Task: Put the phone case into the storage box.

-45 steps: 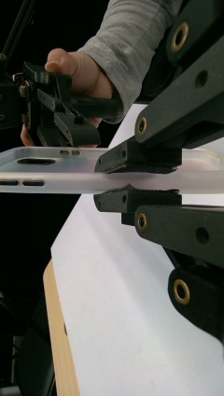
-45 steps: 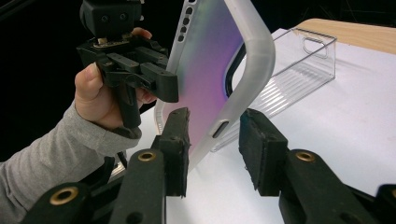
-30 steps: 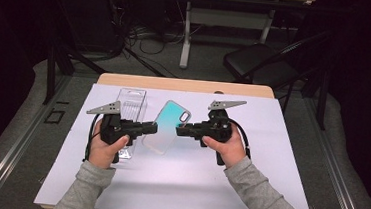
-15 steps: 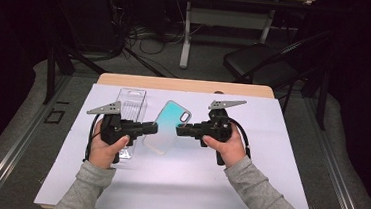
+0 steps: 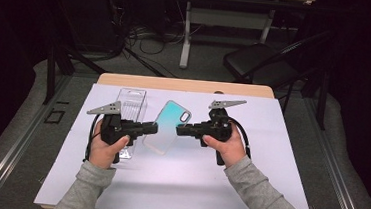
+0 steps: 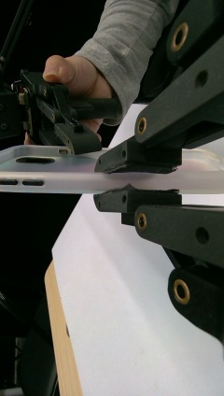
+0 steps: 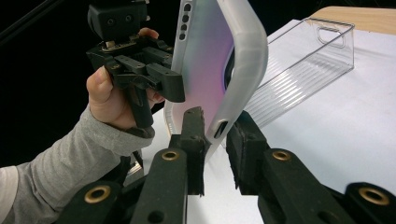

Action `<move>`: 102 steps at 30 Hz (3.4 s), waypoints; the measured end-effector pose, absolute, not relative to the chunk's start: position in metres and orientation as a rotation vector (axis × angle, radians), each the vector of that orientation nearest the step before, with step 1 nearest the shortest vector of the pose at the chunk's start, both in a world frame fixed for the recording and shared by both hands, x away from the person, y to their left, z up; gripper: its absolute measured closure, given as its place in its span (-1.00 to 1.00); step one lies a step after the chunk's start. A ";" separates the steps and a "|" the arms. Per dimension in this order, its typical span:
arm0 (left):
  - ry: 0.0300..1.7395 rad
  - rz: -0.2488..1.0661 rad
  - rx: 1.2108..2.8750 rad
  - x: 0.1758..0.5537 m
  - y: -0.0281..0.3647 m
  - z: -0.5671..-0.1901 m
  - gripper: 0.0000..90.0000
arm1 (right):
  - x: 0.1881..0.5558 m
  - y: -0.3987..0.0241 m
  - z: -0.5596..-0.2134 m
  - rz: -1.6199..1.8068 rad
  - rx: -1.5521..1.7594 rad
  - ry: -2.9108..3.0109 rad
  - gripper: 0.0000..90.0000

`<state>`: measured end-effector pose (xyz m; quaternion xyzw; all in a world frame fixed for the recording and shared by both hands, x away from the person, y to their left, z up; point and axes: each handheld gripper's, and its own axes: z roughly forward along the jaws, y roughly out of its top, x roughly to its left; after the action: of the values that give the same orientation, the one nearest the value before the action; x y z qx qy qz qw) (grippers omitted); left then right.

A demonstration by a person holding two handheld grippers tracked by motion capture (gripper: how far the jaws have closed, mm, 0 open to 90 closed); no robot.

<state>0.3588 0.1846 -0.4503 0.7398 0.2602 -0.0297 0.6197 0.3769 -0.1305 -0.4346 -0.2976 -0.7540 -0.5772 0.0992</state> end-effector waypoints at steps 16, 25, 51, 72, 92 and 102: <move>0.600 -0.066 1.705 0.359 0.185 -0.450 0.82 | 0.379 -0.131 -0.438 -1.706 -0.897 -2.182 0.75; 0.599 -0.063 1.709 0.359 0.185 -0.451 0.82 | 0.380 -0.132 -0.439 -1.693 -0.904 -2.152 0.77; 0.602 -0.054 1.710 0.359 0.184 -0.451 0.81 | 0.381 -0.132 -0.440 -1.697 -0.921 -2.119 0.81; 0.604 -0.049 1.705 0.360 0.185 -0.451 0.80 | 0.380 -0.131 -0.439 -1.713 -0.938 -2.109 0.81; 0.631 -0.051 1.696 0.361 0.185 -0.453 0.70 | 0.380 -0.131 -0.440 -1.715 -0.969 -2.120 0.81; 0.636 -0.018 1.705 0.362 0.183 -0.454 0.42 | 0.380 -0.133 -0.440 -1.722 -0.992 -2.116 0.81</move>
<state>0.3617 0.1830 -0.4536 0.7396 0.2759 -0.0079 0.6139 0.3803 -0.1327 -0.4401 -0.3391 -0.7239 -0.5889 0.1190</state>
